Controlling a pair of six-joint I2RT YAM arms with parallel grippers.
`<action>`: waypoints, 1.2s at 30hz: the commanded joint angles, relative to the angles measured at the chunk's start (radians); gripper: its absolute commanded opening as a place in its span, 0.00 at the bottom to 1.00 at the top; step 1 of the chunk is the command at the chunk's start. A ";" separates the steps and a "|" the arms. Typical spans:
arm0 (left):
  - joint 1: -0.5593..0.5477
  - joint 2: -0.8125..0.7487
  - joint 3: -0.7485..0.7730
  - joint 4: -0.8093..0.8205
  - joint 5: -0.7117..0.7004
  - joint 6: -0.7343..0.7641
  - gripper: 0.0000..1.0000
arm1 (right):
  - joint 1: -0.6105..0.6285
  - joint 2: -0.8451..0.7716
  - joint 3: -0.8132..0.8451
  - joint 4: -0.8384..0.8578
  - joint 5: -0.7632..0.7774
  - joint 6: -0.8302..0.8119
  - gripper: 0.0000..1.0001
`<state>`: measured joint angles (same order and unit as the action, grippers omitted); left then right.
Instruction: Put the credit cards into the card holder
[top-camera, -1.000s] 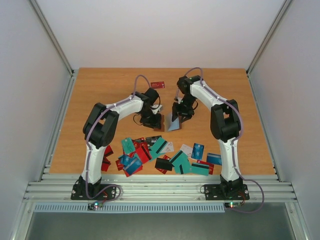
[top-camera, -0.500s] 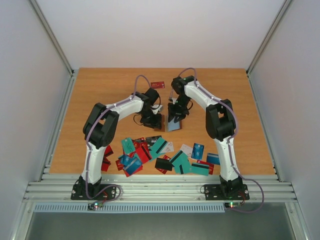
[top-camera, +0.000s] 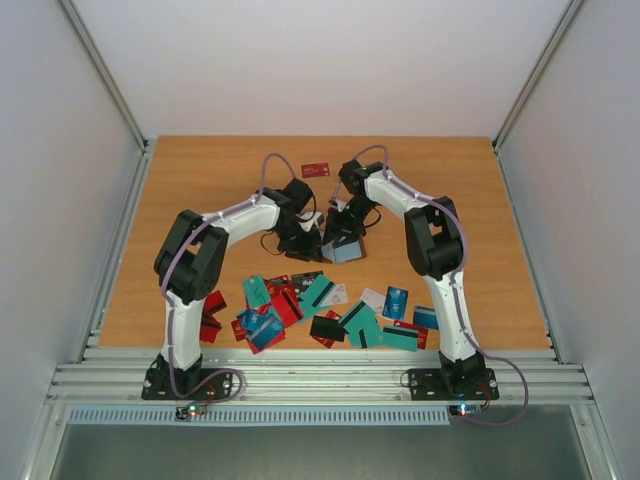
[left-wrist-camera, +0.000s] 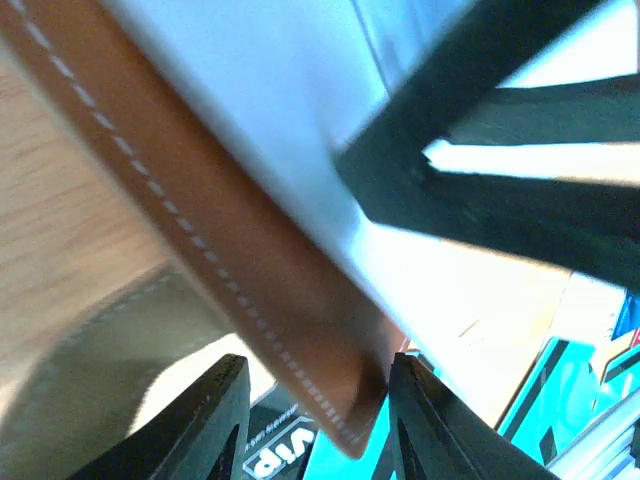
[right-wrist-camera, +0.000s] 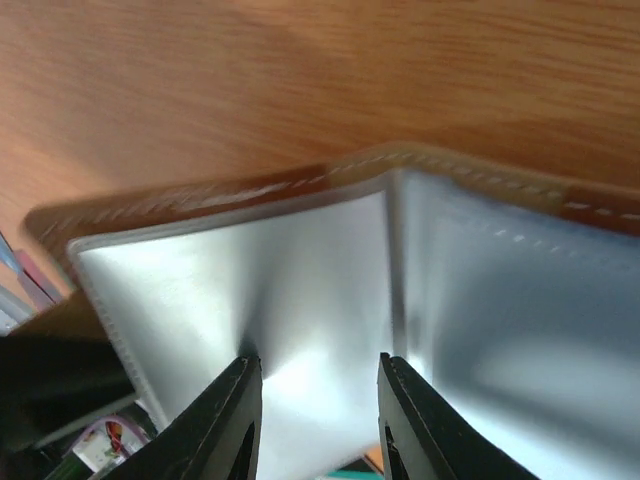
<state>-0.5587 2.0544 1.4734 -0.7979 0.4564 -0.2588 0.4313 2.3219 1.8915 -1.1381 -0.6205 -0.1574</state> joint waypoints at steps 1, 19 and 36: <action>0.008 -0.105 -0.038 0.020 -0.016 -0.010 0.41 | 0.007 0.047 -0.019 0.068 -0.043 0.029 0.33; 0.003 -0.225 -0.079 0.106 0.046 -0.016 0.41 | 0.007 0.065 -0.050 0.123 -0.042 0.072 0.35; 0.015 -0.029 -0.043 0.198 0.078 -0.052 0.39 | -0.035 -0.042 -0.142 0.176 -0.110 0.081 0.36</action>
<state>-0.5426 2.0254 1.4136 -0.6342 0.5411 -0.3145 0.4129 2.3257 1.7813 -0.9699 -0.7464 -0.0792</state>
